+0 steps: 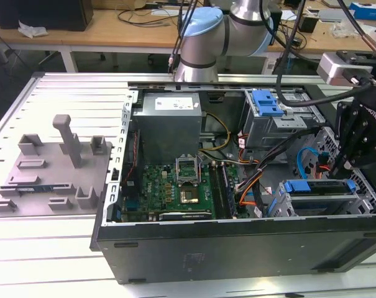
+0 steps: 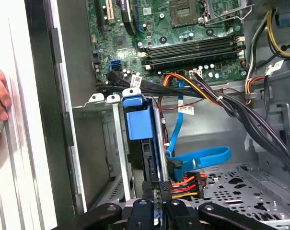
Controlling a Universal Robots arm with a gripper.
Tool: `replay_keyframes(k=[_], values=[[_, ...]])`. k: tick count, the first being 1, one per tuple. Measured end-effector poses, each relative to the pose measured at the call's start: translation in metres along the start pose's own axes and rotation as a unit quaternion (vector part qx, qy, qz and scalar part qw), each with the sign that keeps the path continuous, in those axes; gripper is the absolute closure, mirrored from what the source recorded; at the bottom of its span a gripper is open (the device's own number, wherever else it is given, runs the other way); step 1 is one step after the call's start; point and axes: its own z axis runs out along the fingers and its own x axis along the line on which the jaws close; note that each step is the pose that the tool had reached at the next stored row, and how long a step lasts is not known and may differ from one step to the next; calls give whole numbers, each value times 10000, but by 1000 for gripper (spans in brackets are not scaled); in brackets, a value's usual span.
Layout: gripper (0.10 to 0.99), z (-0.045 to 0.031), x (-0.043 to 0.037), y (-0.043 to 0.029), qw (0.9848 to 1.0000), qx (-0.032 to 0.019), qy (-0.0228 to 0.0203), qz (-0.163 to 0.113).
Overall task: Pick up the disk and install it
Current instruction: 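Insert the first disk wire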
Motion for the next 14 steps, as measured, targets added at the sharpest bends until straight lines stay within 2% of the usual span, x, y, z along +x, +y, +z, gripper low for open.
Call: replay_keyframes(k=[4, 12, 14], values=[[922, 2, 0, 0, 9996, 31, -4, -275], [922, 9, -1, 2, 9996, 32, -4, -277], [922, 4, -34, 14, 9996, 34, 13, -277]])
